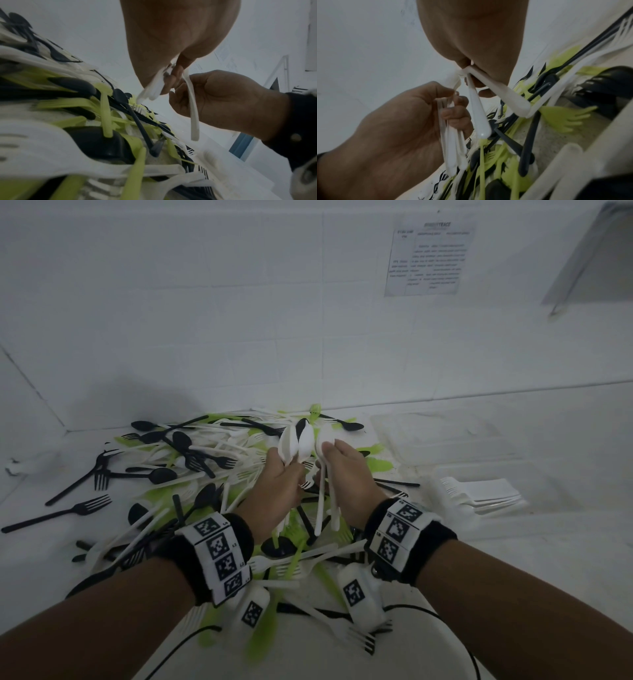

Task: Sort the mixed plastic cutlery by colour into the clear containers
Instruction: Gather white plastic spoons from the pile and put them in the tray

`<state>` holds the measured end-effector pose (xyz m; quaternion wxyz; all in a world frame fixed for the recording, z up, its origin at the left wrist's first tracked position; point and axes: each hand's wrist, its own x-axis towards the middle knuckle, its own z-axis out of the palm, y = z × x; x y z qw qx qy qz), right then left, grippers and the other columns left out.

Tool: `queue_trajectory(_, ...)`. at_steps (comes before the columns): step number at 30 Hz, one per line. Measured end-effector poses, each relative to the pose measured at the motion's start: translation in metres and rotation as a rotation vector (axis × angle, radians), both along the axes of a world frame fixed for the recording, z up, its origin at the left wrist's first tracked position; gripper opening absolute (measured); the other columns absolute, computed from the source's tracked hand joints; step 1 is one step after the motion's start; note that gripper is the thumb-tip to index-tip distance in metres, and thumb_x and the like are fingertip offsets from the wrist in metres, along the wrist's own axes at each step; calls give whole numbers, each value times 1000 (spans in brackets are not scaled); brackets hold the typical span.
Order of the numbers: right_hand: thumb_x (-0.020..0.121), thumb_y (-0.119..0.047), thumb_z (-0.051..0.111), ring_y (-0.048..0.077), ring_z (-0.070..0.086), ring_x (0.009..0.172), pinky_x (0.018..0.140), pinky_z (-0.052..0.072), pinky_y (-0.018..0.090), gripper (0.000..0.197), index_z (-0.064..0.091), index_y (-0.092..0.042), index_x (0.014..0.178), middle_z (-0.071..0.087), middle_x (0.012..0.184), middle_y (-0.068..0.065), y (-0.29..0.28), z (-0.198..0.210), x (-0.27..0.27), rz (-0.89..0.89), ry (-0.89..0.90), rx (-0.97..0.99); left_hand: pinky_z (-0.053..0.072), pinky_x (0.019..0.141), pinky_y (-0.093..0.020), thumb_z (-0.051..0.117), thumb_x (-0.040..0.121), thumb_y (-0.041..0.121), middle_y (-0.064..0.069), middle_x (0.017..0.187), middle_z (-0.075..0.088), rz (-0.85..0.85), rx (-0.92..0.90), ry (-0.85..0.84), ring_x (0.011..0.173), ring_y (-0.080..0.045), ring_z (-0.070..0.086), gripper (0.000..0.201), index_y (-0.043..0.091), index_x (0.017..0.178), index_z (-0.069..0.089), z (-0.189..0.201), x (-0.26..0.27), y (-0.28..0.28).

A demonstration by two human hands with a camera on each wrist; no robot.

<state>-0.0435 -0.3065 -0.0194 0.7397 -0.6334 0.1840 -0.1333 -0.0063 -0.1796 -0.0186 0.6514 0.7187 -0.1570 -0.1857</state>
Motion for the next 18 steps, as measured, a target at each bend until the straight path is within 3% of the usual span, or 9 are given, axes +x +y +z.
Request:
queue_trajectory(4, 108, -20, 43, 21, 60, 64, 63, 52, 37, 25, 60, -7, 96, 61, 72, 1, -3, 1, -5, 34, -42, 63, 50, 56, -27, 50, 107, 18, -7, 85, 69, -20, -16, -1, 63, -16, 60, 21, 6, 122, 57, -4, 5, 3)
queue_trajectory(8, 109, -20, 43, 26, 66, 73, 69, 54, 41, 27, 64, -10, 96, 67, 70, -4, -2, 4, -9, 64, -43, 112, 53, 60, -29, 52, 107, 19, -6, 88, 77, -10, -32, 42, 67, -17, 66, 20, 6, 119, 62, -7, 7, 5)
queue_trajectory(11, 109, -18, 44, 25, 69, 68, 67, 55, 40, 26, 60, -5, 93, 67, 71, 1, -2, 6, -11, 75, -39, 187, 52, 59, -25, 51, 107, 18, -7, 92, 79, -12, -12, 60, 66, -15, 65, 18, 9, 112, 66, -7, 7, 6)
queue_trajectory(14, 109, -17, 45, 27, 66, 68, 68, 55, 42, 25, 62, 1, 103, 66, 81, 13, -3, 7, -12, 88, -60, 281, 48, 56, -24, 52, 107, 21, -6, 91, 79, 16, -5, 79, 59, -14, 59, 19, 9, 109, 68, -9, 9, 7)
queue_trajectory(18, 108, -19, 47, 16, 50, 58, 66, 45, 33, 24, 60, -8, 91, 52, 70, 3, -5, 4, -9, 31, -28, 336, 30, 45, -23, 51, 106, 20, -5, 76, 58, 61, -82, 145, 47, -10, 39, 16, 10, 103, 63, -8, 10, 3)
